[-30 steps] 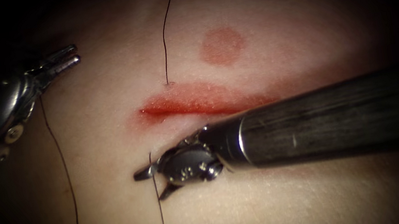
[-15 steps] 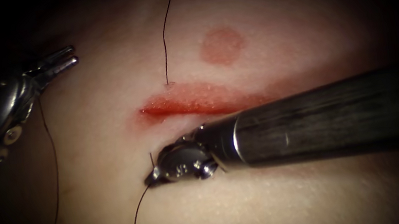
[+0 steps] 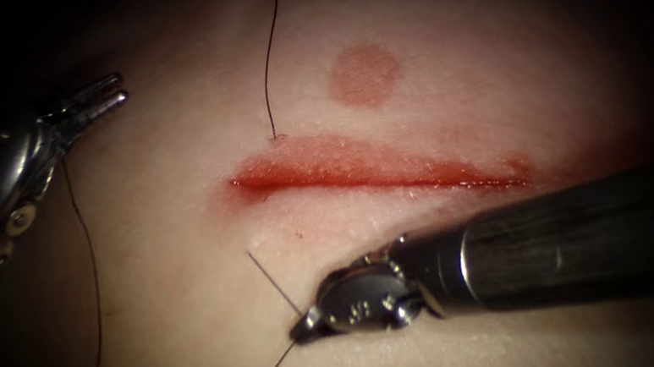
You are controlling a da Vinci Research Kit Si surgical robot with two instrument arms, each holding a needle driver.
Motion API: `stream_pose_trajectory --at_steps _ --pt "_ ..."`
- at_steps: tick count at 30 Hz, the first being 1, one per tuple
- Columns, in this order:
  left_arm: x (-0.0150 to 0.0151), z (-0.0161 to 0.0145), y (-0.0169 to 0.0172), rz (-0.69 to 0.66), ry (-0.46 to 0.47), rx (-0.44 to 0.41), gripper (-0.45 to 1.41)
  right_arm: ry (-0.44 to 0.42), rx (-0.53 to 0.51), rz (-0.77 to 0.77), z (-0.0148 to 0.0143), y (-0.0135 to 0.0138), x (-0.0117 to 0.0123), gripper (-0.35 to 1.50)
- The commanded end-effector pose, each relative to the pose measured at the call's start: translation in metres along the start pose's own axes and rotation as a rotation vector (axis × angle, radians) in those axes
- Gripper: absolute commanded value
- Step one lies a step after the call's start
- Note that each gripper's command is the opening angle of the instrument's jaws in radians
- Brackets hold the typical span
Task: Wound Closure
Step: Use the right gripper to pull the suture through.
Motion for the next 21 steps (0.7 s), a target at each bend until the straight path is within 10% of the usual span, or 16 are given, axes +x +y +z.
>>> stream_pose_trajectory --at_steps 1,11,21 --pt "-0.0008 0.0004 -0.0001 -0.001 0.0 0.0 -0.35 0.009 0.008 0.013 0.0 -0.0023 0.0013 -0.35" --pt "-0.0011 0.0012 -0.0002 0.001 0.0 0.008 -0.35 0.007 0.027 0.047 -0.0054 -0.0105 0.0073 -0.35" --pt "-0.0012 0.0012 -0.0002 0.001 0.0 0.007 -0.35 0.042 0.042 0.036 -0.0084 -0.0131 0.0131 -0.35"
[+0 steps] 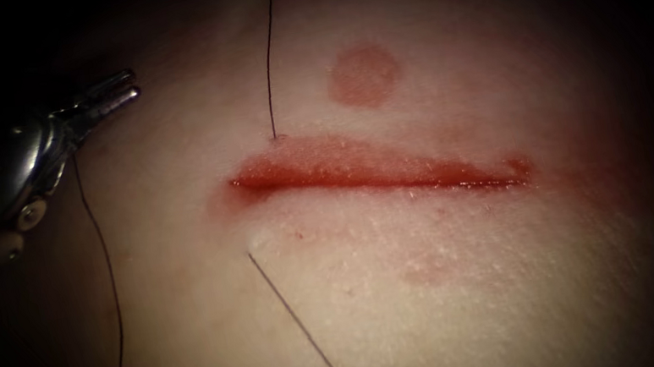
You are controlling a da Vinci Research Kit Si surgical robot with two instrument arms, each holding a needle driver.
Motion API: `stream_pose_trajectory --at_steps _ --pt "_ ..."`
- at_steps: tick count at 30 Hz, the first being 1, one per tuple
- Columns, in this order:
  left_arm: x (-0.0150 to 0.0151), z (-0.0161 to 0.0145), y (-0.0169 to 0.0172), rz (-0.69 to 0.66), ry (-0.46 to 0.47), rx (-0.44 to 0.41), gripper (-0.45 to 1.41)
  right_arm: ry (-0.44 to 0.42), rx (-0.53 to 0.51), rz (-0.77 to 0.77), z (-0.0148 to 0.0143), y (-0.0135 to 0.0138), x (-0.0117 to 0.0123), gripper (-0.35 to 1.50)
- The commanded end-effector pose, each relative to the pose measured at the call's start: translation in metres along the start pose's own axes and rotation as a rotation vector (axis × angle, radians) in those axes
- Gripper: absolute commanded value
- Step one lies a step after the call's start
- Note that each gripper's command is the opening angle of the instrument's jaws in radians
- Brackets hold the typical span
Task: Wound Closure
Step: Use the right gripper to pull the suture through.
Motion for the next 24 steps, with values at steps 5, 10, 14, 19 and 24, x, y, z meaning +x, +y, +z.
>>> stream_pose_trajectory --at_steps 5,10,14,19,24 --pt "-0.0007 0.0003 -0.0001 -0.001 0.001 -0.002 -0.35 0.094 -0.107 0.037 0.0001 0.0011 0.0006 0.52" --pt "-0.0007 0.0003 -0.0001 -0.001 0.001 -0.002 -0.35 0.102 -0.188 0.003 -0.0009 0.0037 -0.002 1.05" --pt "-0.0007 0.0003 -0.0001 -0.001 0.001 -0.002 -0.35 0.06 -0.212 -0.006 -0.0018 0.0063 -0.0049 1.18" --pt "-0.0007 0.0003 -0.0001 -0.001 0.001 -0.001 -0.35 0.028 -0.272 -0.013 -0.001 0.0106 -0.0093 1.21" --pt "-0.0007 0.0003 0.0 0.0 0.001 -0.002 -0.35 0.024 -0.296 -0.01 0.001 0.0138 -0.0113 1.21"
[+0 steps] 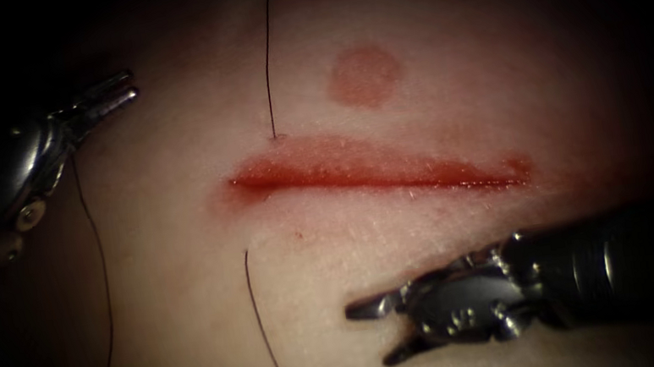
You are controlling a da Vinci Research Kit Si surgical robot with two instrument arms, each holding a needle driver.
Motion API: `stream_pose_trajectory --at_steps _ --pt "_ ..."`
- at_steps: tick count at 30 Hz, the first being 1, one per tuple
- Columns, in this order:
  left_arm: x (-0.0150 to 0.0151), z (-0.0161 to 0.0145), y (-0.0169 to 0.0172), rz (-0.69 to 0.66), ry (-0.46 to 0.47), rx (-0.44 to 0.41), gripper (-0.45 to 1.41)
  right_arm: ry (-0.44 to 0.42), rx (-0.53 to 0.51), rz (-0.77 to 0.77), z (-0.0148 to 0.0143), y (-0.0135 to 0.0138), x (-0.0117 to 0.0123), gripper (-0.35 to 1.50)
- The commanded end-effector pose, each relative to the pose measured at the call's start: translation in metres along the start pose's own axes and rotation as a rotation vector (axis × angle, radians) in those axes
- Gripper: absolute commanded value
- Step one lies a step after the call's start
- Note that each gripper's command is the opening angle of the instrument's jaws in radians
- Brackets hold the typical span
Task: Wound Closure
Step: Use the right gripper to pull the suture through.
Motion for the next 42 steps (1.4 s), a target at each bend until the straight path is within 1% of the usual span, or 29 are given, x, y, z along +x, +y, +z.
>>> stream_pose_trajectory --at_steps 1,4,10,11,14,25,27,34,37,42 --pt "-0.0008 0.0004 0.0 0.0 0.001 -0.002 -0.35 -0.007 -0.012 -0.009 0.0021 0.0009 -0.0006 1.21" --pt "-0.0008 0.0002 0.0 0.0 0.001 -0.003 -0.35 -0.004 -0.028 -0.022 0.0039 0.0021 -0.001 1.21" --pt "-0.0006 -0.0002 0.0001 -0.001 0.001 -0.008 -0.35 0.013 -0.015 -0.082 0.0073 0.0041 -0.0012 1.16" --pt "-0.0006 -0.0002 0.0001 -0.001 0.001 -0.008 -0.35 0.013 -0.015 -0.082 0.0073 0.0041 -0.0012 1.16" --pt "-0.0006 -0.0002 0.0001 -0.001 0.001 -0.008 -0.35 0.019 -0.014 -0.108 0.0087 0.0046 -0.0011 1.13" --pt "-0.0005 -0.0004 0.0002 0.0 0.001 -0.01 -0.35 0.027 -0.019 -0.171 0.0134 0.006 -0.0006 1.13" --pt "-0.0005 -0.0005 0.0002 0.0 0.001 -0.011 -0.35 0.031 -0.002 -0.188 0.0145 0.0059 -0.0005 1.13" --pt "-0.0003 -0.0011 0.0003 -0.001 0.0 -0.014 -0.35 0.022 0.023 -0.215 0.016 0.0055 -0.0009 1.11" --pt "-0.0003 -0.0011 0.0003 -0.001 0.0 -0.015 -0.35 0.018 0.031 -0.218 0.0162 0.0053 -0.0012 1.08" --pt "-0.0003 -0.0009 0.0003 -0.001 -0.001 -0.013 -0.35 0.019 0.035 -0.223 0.016 0.0054 -0.0014 1.08"
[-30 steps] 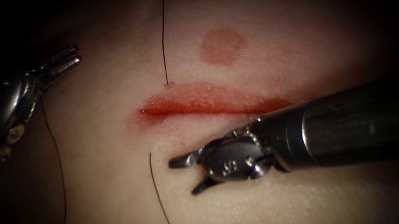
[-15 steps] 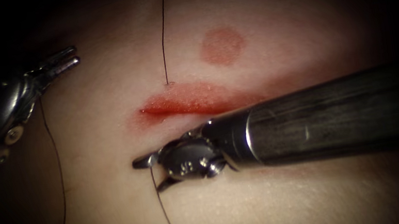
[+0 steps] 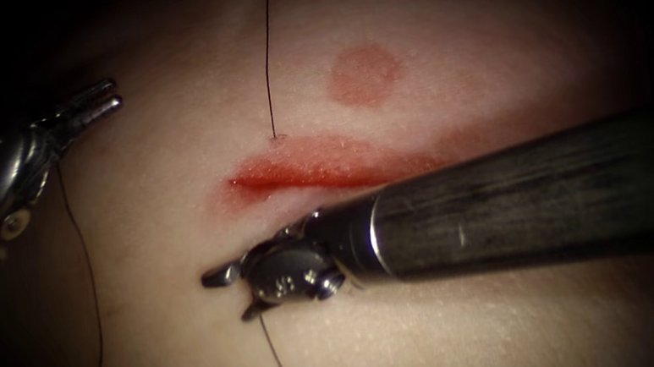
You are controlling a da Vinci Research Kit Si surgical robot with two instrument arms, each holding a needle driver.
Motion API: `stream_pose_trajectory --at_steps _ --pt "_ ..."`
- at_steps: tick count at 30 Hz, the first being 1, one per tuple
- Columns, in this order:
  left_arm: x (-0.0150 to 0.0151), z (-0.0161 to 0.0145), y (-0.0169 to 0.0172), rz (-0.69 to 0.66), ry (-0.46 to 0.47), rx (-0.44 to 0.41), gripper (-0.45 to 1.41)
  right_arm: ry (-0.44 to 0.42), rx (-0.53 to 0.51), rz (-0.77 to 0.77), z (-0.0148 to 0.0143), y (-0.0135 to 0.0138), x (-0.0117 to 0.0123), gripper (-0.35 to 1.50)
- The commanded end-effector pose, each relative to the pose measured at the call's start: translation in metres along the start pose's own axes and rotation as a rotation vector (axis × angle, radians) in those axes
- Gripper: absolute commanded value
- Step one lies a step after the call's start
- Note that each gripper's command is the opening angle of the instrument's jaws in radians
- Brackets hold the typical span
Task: Wound Closure
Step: Use the right gripper to pull the suture through.
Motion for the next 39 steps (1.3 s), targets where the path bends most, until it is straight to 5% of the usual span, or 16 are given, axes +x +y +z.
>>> stream_pose_trajectory --at_steps 1,20,39 --pt "-0.0009 0.0005 -0.0001 -0.001 0.001 -0.001 -0.35 0.004 0.001 0.001 0.0004 -0.0001 -0.0001 1.08" --pt "-0.0011 0.0008 -0.0002 -0.001 0.001 0.003 -0.35 0.024 0.009 0.003 -0.0023 0.0007 -0.0011 1.06" --pt "-0.0011 0.0008 -0.0002 -0.007 0.001 0.003 -0.35 -0.022 0.088 -0.064 0.0017 -0.0018 -0.0016 1.01"
